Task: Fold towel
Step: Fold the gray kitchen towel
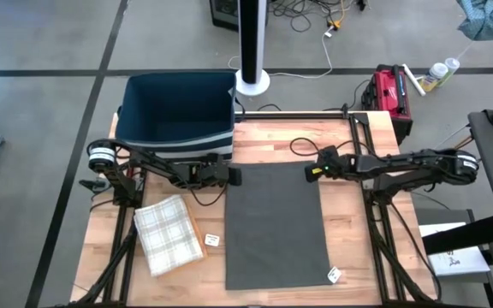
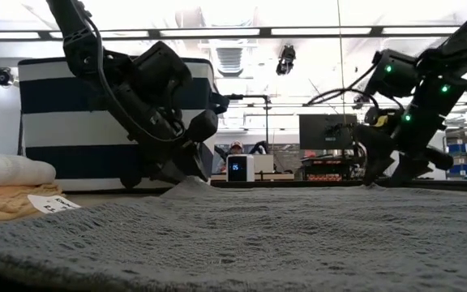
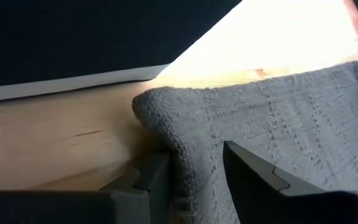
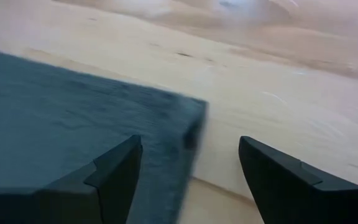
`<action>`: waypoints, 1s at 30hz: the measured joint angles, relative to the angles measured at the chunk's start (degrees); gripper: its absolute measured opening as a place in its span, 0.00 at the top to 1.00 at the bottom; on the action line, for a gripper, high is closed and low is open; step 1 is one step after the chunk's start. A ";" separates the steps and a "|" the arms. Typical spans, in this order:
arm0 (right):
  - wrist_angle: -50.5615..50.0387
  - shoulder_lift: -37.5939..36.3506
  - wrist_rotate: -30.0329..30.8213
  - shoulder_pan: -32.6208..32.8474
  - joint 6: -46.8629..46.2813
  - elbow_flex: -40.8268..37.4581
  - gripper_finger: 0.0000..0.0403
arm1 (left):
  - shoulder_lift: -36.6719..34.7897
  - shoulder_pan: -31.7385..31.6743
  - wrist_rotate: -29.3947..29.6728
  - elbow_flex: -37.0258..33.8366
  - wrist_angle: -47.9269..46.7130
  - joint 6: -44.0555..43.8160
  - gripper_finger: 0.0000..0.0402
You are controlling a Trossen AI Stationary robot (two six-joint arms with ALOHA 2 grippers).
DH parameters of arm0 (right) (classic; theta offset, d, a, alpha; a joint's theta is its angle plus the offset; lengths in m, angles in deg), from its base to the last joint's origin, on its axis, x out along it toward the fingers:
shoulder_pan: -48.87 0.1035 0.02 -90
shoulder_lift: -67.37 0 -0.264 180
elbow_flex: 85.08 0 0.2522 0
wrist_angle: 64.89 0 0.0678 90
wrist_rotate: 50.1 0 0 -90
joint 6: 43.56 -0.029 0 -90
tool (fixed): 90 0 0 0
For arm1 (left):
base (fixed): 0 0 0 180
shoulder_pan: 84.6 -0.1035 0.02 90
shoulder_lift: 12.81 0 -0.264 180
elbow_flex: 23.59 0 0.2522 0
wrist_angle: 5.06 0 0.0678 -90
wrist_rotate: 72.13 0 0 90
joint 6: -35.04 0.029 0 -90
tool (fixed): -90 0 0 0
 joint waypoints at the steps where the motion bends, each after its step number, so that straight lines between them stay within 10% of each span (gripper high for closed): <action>1: 0.20 0.50 -0.04 -0.37 0.12 -0.25 0.35 | 0.00 0.05 0.00 0.03 -0.17 -0.01 0.68; 18: 6.32 6.36 -1.16 -0.26 1.63 -0.48 0.54 | 1.42 0.12 0.39 0.12 -2.11 1.25 0.92; 30: 6.16 6.03 -2.03 1.43 3.02 -0.48 0.94 | 1.27 0.24 1.25 0.11 -2.31 3.30 1.00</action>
